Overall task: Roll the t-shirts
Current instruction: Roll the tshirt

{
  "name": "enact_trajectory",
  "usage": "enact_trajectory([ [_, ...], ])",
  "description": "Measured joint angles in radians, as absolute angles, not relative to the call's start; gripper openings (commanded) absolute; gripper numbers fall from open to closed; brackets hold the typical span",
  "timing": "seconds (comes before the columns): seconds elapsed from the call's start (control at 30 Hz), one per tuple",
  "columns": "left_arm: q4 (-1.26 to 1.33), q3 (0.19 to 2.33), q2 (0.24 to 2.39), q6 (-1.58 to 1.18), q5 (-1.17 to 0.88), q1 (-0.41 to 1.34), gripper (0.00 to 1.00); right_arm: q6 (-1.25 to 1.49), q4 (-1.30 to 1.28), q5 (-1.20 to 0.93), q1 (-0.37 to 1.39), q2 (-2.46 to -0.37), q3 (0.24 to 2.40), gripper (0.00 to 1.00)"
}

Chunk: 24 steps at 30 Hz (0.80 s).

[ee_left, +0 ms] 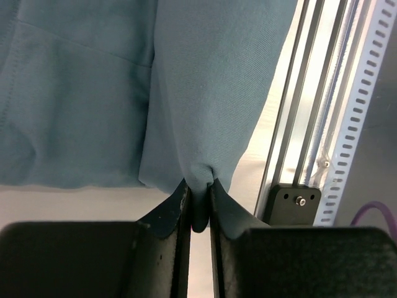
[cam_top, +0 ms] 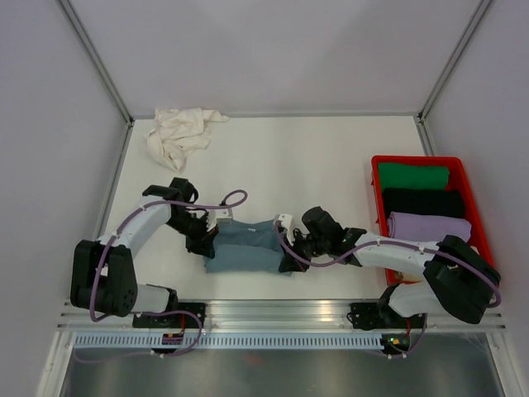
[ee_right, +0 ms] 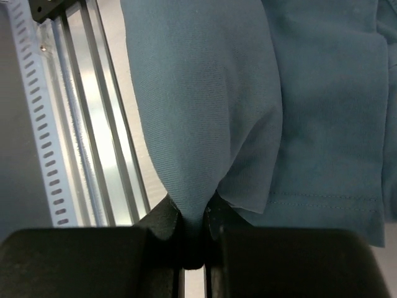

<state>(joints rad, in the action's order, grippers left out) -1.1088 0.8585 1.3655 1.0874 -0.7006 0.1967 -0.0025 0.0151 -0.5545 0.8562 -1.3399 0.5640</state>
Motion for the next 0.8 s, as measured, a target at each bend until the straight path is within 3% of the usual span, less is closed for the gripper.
enact_trajectory([
  [0.23, -1.077, 0.956, 1.451, 0.977, -0.701, 0.197, 0.29, 0.13, 0.014, -0.651, 0.783, -1.396, 0.553, 0.02],
  [0.3, -1.032, 0.979, 1.514, 0.923, -0.685, 0.197, 0.3, 0.159, 0.017, -0.668, 0.734, -1.408, 0.545, 0.08],
  [0.53, -0.928, 1.016, 1.674, 0.777, -0.635, 0.197, 0.18, 0.203, 0.001, -0.699, 0.676, -1.512, 0.569, 0.29],
  [0.63, -0.909, 1.018, 1.697, 0.744, -0.623, 0.197, 0.11, 0.21, -0.019, -0.699, 0.669, -1.516, 0.574, 0.38],
  [0.67, -0.907, 1.018, 1.699, 0.736, -0.621, 0.197, 0.04, 0.21, -0.03, -0.698, 0.665, -1.51, 0.575, 0.4],
  [0.73, -0.905, 1.018, 1.699, 0.722, -0.619, 0.198, 0.02, 0.207, -0.071, -0.677, 0.659, -1.486, 0.582, 0.42],
  [0.8, -0.903, 1.018, 1.699, 0.715, -0.611, 0.198, 0.06, 0.2, -0.117, -0.653, 0.653, -1.46, 0.592, 0.35],
])
